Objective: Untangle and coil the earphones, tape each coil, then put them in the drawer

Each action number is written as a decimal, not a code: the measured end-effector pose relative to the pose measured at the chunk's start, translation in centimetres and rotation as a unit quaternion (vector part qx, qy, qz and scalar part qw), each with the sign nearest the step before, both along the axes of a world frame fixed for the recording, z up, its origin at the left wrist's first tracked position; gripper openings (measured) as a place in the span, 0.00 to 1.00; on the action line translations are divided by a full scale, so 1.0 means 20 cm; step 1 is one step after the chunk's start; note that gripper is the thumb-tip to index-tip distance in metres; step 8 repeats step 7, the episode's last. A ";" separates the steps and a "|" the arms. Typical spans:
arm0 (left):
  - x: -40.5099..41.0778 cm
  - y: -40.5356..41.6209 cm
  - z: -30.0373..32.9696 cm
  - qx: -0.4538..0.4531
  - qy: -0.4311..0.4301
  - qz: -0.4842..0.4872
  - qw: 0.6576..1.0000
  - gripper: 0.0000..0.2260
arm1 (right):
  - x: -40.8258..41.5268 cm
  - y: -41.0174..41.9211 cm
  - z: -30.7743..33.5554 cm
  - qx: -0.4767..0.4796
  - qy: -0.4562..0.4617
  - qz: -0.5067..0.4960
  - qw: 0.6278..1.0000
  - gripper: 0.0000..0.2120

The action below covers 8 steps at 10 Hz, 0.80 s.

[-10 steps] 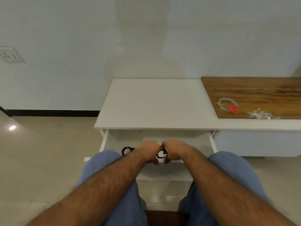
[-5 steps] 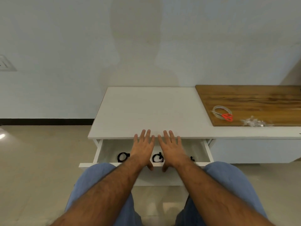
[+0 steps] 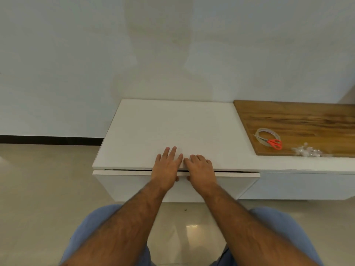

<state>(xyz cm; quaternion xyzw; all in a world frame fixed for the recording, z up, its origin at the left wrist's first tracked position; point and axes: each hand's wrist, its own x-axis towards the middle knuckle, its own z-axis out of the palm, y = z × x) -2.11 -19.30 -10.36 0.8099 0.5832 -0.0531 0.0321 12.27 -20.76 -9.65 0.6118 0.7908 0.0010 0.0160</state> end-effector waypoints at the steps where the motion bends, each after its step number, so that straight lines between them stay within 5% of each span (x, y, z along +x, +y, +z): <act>1: 0.01 0.03 -0.03 0.009 -0.013 0.002 1.000 0.39 | -0.03 0.04 -0.01 0.015 0.000 -0.013 1.000 0.32; 5: 0.02 0.16 0.05 -0.030 -0.030 -0.027 0.999 0.28 | -0.04 0.15 0.07 -0.035 0.017 -0.015 0.999 0.17; 8: 0.03 0.31 0.30 -0.139 -0.017 -0.018 0.990 0.21 | 0.00 0.34 0.28 -0.168 -0.024 0.009 0.985 0.18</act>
